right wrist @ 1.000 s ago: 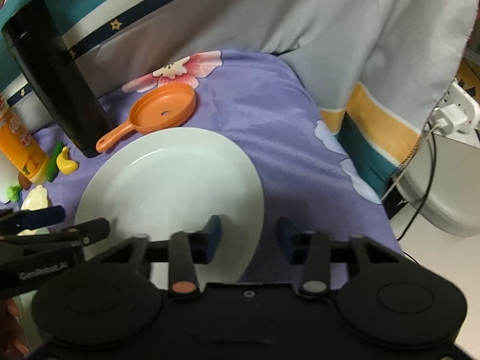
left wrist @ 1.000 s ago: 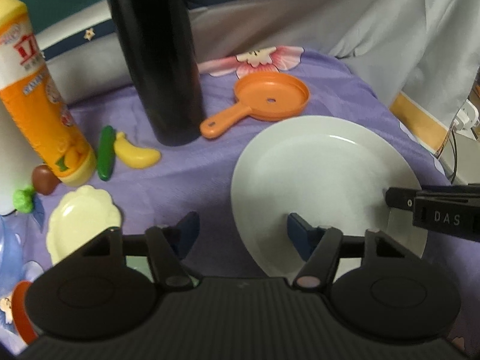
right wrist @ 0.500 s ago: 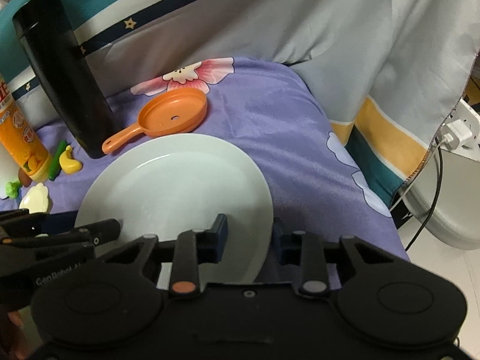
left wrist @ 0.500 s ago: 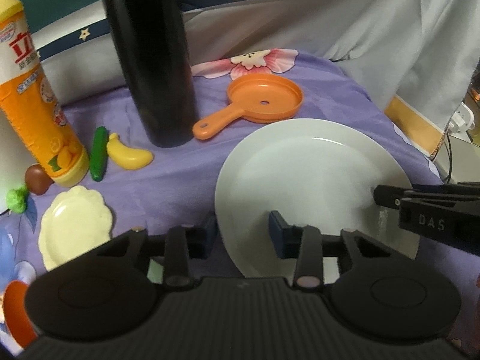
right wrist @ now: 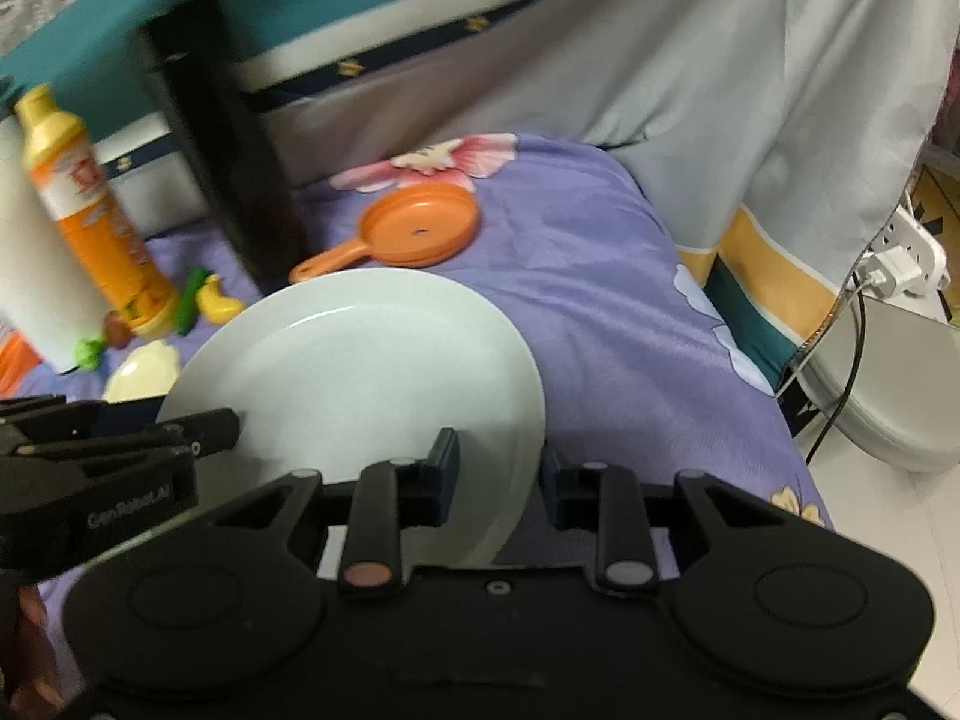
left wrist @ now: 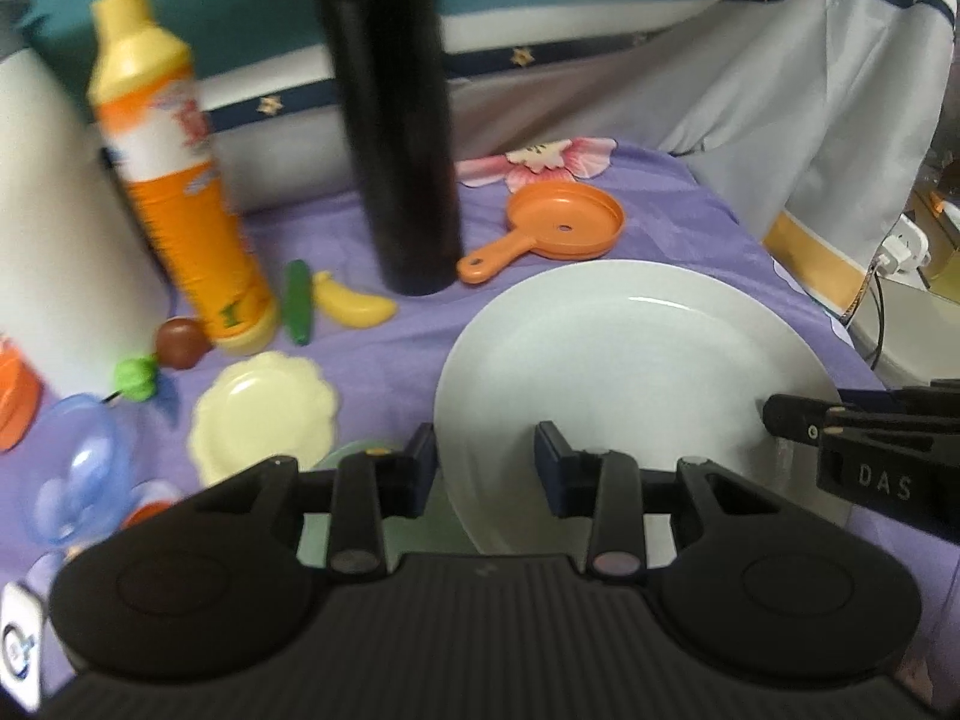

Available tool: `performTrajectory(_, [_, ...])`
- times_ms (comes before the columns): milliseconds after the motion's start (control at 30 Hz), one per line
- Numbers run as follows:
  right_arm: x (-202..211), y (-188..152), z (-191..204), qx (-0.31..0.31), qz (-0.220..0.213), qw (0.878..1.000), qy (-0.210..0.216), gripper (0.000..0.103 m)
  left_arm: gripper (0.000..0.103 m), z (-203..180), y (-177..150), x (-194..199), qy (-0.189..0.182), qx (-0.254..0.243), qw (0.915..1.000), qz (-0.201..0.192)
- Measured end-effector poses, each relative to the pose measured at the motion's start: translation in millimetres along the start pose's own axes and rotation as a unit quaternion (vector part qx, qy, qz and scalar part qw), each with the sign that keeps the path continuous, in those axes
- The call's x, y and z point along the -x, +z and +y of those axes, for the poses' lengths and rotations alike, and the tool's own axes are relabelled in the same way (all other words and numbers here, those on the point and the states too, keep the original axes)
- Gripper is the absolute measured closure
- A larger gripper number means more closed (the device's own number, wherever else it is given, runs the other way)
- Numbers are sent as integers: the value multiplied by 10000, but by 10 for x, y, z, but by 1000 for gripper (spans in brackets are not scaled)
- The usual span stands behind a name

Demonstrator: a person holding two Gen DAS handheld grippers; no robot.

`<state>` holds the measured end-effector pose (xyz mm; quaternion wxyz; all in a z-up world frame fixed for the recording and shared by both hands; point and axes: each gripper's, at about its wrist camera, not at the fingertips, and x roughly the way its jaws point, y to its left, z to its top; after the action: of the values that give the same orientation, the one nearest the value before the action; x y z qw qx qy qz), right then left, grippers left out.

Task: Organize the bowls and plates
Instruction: 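Carry the white plate with both grippers and lower it onto the cloth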

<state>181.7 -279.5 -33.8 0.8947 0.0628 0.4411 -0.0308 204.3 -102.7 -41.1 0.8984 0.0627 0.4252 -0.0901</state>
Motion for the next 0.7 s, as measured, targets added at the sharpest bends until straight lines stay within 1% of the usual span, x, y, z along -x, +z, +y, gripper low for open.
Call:
performTrajectory(167, [358, -155, 293, 221, -21, 9997, 130, 75, 68, 244, -219, 377, 125, 195, 9997, -55])
performTrajectory(400, [782, -446, 740, 530, -11, 9980, 334, 75, 68, 589, -611, 882, 290, 407, 9987, -125])
performTrajectory(567, [1062, -699, 1012, 659, 19, 9964, 539, 75, 68, 825, -965, 1219, 393, 496, 9979, -142])
performTrajectory(700, [1237, -951, 1262, 797, 128, 9941, 722, 75, 68, 1034, -1271, 1433, 461, 582, 9972, -90])
